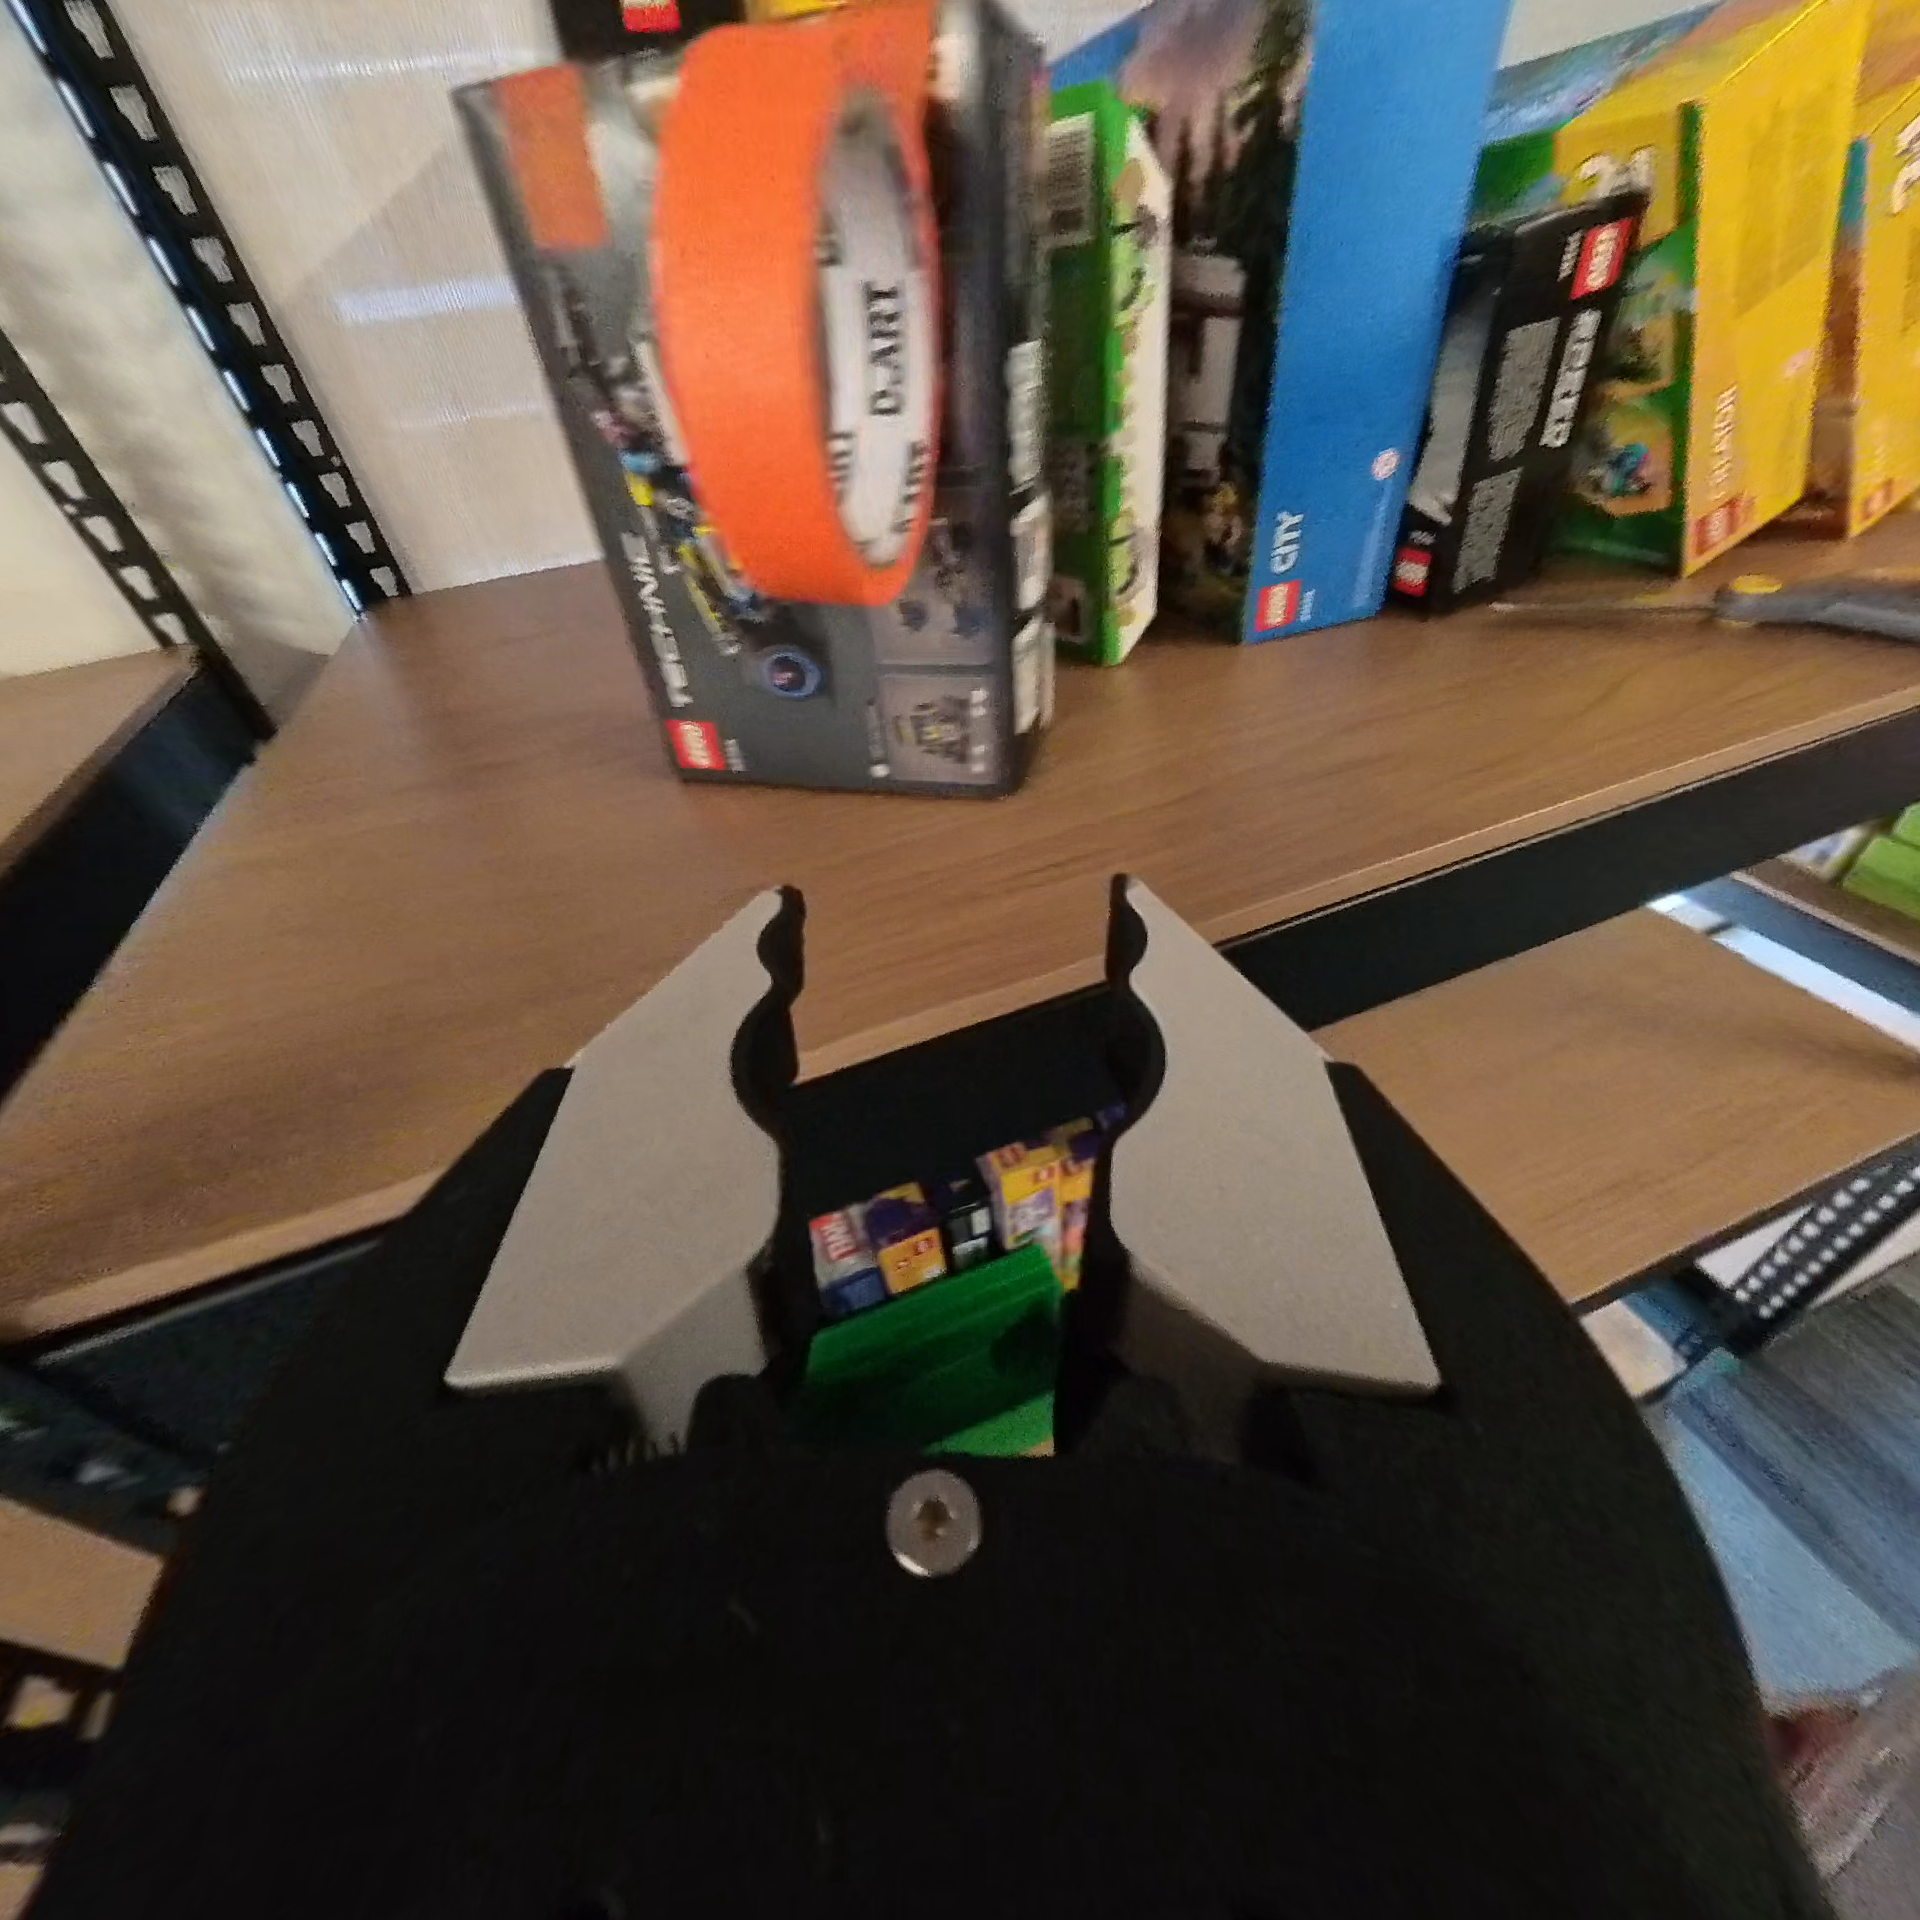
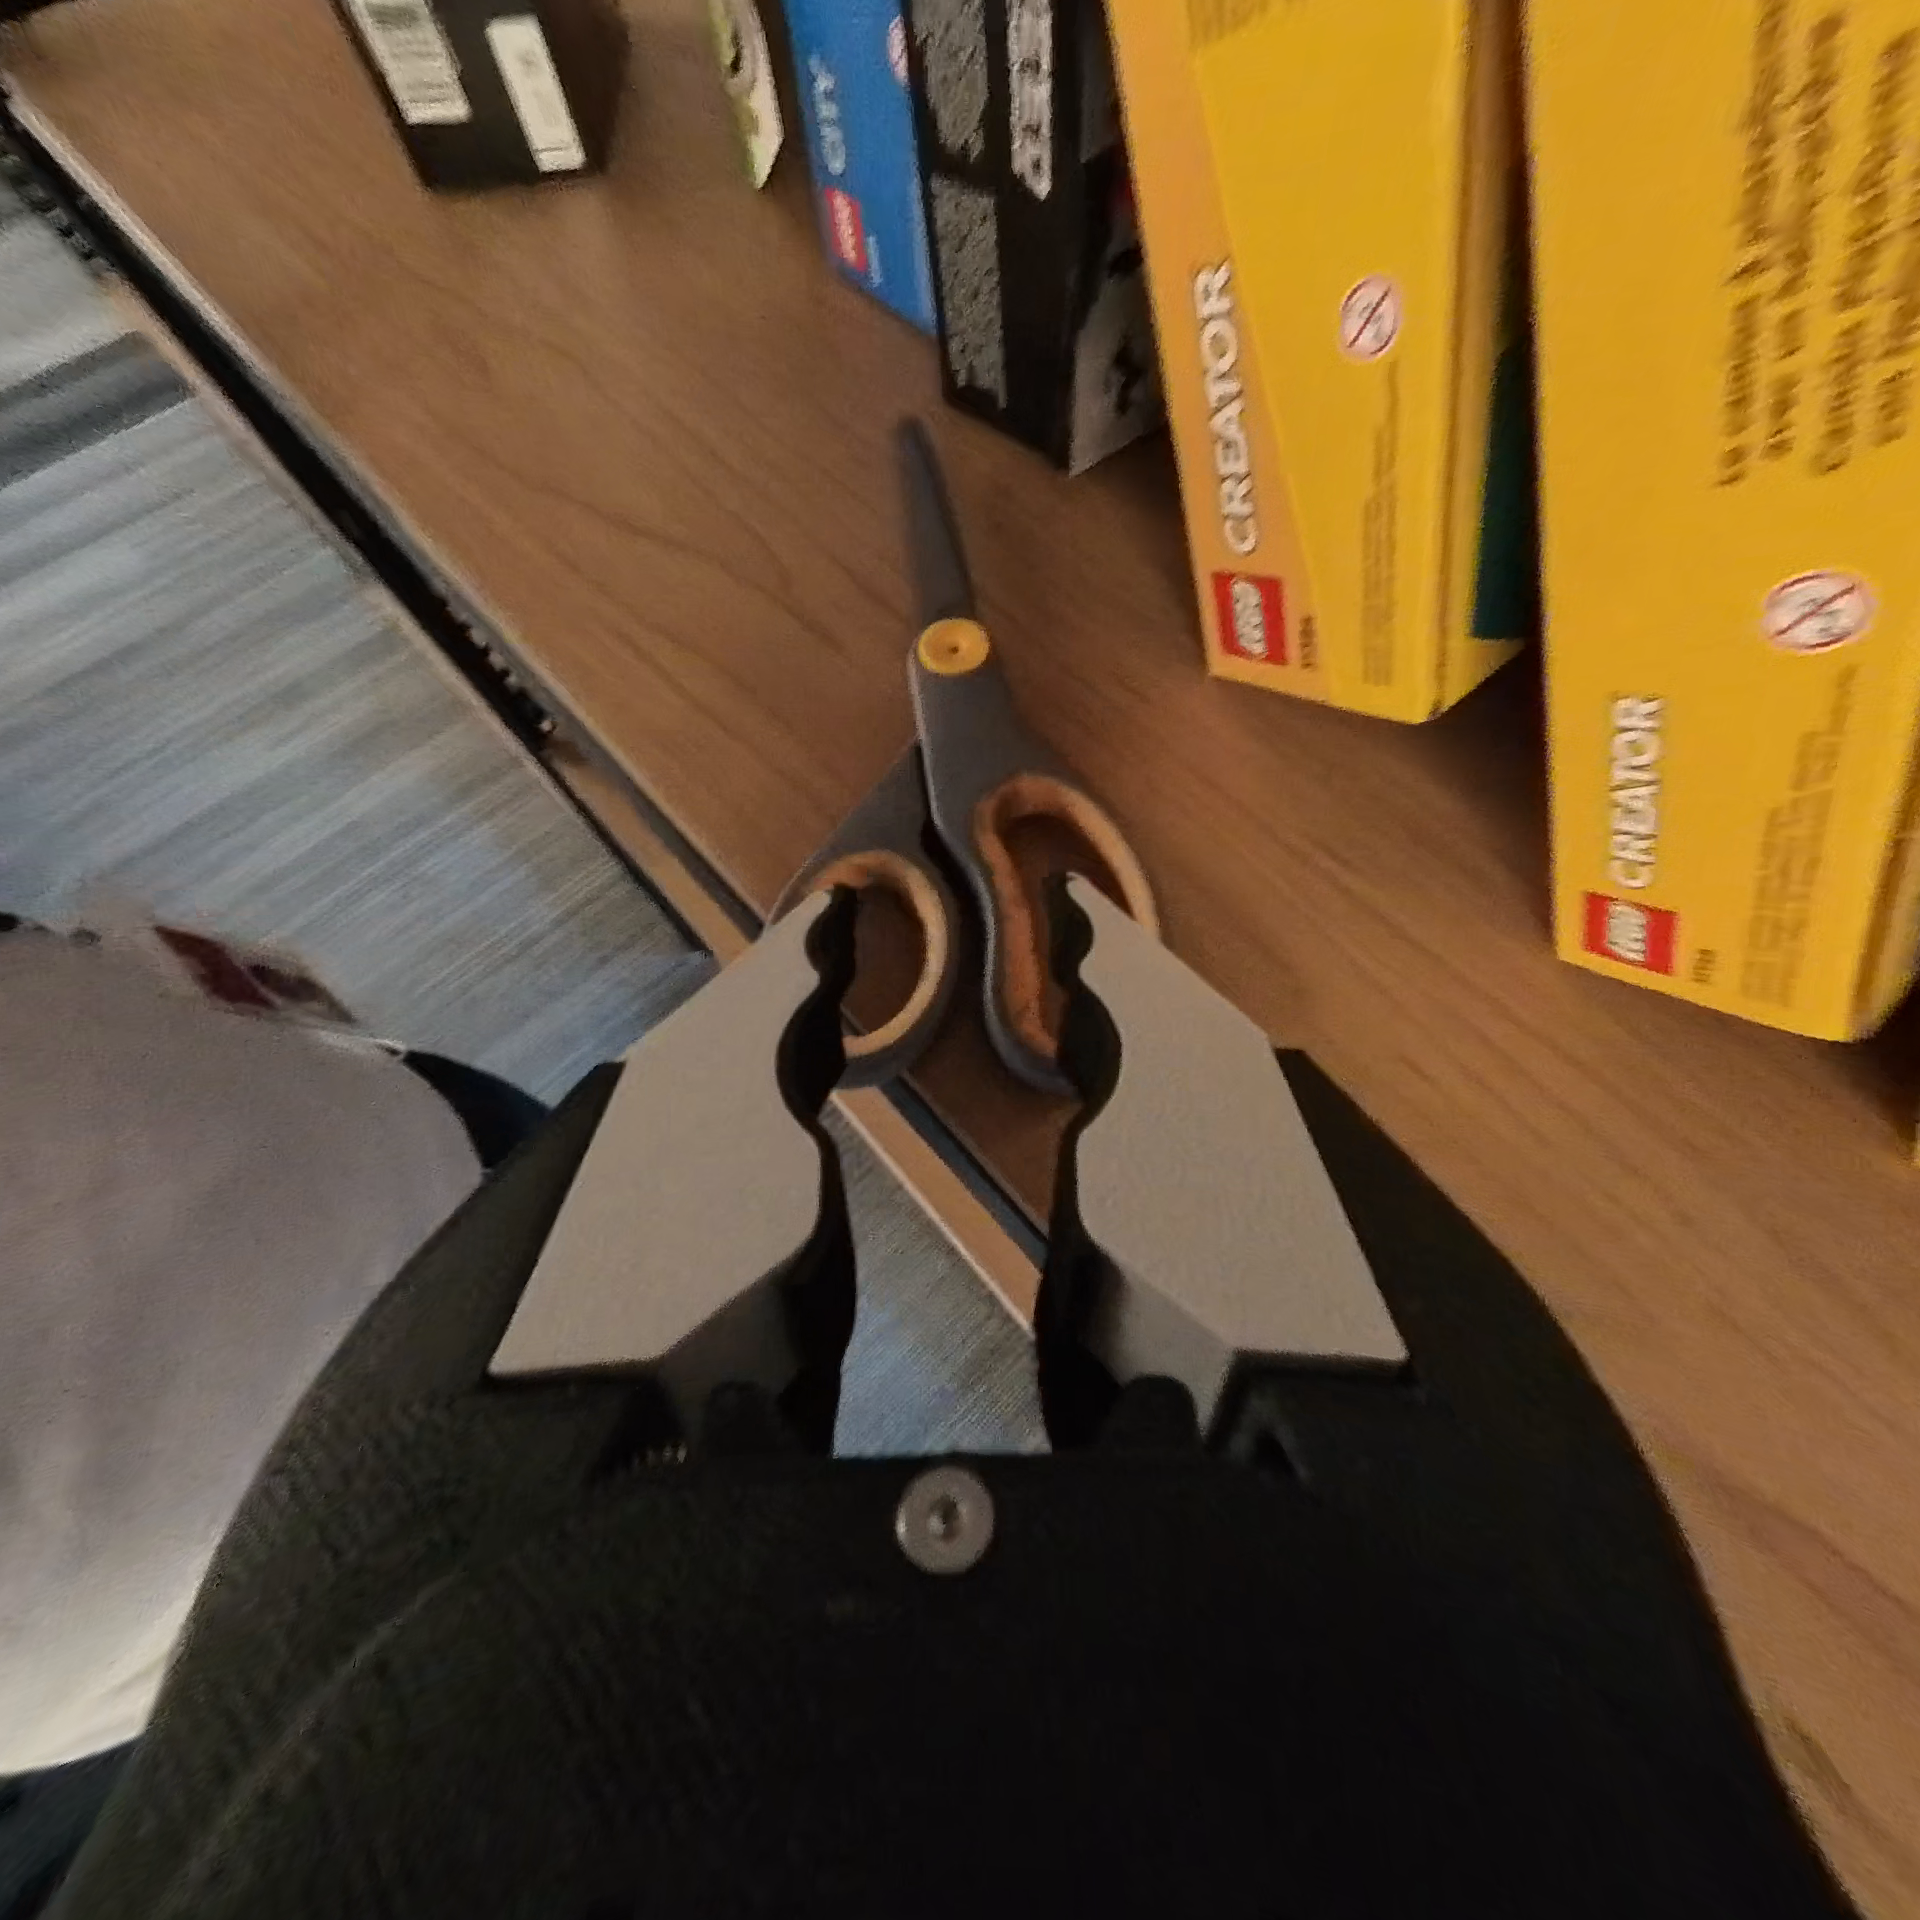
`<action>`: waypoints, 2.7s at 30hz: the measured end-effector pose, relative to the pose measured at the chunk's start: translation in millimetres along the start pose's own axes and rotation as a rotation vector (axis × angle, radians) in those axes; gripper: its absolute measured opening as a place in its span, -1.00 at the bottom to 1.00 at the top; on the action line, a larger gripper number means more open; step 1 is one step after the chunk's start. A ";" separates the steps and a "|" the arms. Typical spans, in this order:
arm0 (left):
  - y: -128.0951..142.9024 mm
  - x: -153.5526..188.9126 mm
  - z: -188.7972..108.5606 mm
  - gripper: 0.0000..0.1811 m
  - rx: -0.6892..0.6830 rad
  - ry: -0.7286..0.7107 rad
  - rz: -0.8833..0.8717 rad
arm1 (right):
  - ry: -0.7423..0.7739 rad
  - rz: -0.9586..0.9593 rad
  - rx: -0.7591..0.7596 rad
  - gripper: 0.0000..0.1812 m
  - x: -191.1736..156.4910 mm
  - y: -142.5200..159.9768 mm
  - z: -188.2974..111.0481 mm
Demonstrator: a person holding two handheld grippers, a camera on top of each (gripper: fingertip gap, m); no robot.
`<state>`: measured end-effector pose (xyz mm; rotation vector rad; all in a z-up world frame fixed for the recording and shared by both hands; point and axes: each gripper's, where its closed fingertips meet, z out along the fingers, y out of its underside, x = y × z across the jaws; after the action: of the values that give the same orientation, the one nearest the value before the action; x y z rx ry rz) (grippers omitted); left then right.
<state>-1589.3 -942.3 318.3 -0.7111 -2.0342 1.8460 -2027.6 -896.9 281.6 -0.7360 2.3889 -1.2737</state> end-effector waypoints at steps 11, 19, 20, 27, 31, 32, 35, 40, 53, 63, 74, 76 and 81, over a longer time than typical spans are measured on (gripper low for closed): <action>2.9 224.2 46.7 -0.48 -0.021 0.278 -0.384 | -0.242 -0.144 -0.103 -0.74 -52.6 8.9 28.0; 11.2 293.3 103.6 -0.61 -0.023 0.521 -0.875 | -0.384 -0.341 -0.068 -0.75 -97.4 11.5 41.5; 11.1 295.8 107.9 -0.60 -0.015 0.534 -0.922 | -0.406 -0.365 -0.056 -0.75 -103.4 13.6 41.1; 9.7 300.3 95.1 -0.88 0.010 0.582 -1.070 | -0.259 -0.579 0.018 -0.73 -121.5 26.7 45.0; -1.8 305.6 84.5 -0.89 0.015 0.563 -1.067 | -0.135 -0.646 0.098 -0.63 -137.0 22.6 61.5; -2.7 305.1 83.9 -0.88 0.013 0.546 -1.050 | -0.110 -0.662 0.096 -0.62 -138.6 23.3 65.7; -6.3 304.4 80.3 -0.88 -0.004 0.517 -1.026 | -0.049 -0.681 0.100 -0.68 -140.6 20.6 74.9; -32.3 302.5 59.4 -0.82 0.035 0.576 -0.801 | -0.347 -0.430 0.194 -0.77 -172.8 4.3 55.1; -63.5 307.1 41.4 -0.75 0.067 0.909 -0.673 | -1.307 0.173 0.194 -0.68 -242.0 -11.8 -8.5; -66.8 297.3 49.3 -0.71 0.064 0.820 -0.691 | -1.316 0.267 0.244 -0.22 -237.8 -28.1 -7.0; -74.4 214.8 29.9 -0.40 0.149 0.579 -0.590 | -1.293 0.311 0.082 -0.46 -241.8 -75.3 12.3; -68.1 176.8 21.1 -0.40 0.169 0.446 -0.521 | -1.213 0.253 0.009 -0.46 -242.2 -80.4 24.6; -51.2 71.2 13.2 -0.30 0.184 0.105 -0.392 | -1.252 0.267 -0.150 -0.45 -257.3 -106.3 36.6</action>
<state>-1663.5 -917.0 359.7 -0.3230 -1.7573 1.6966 -1770.1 -820.5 363.5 -0.8491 1.4412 -0.2880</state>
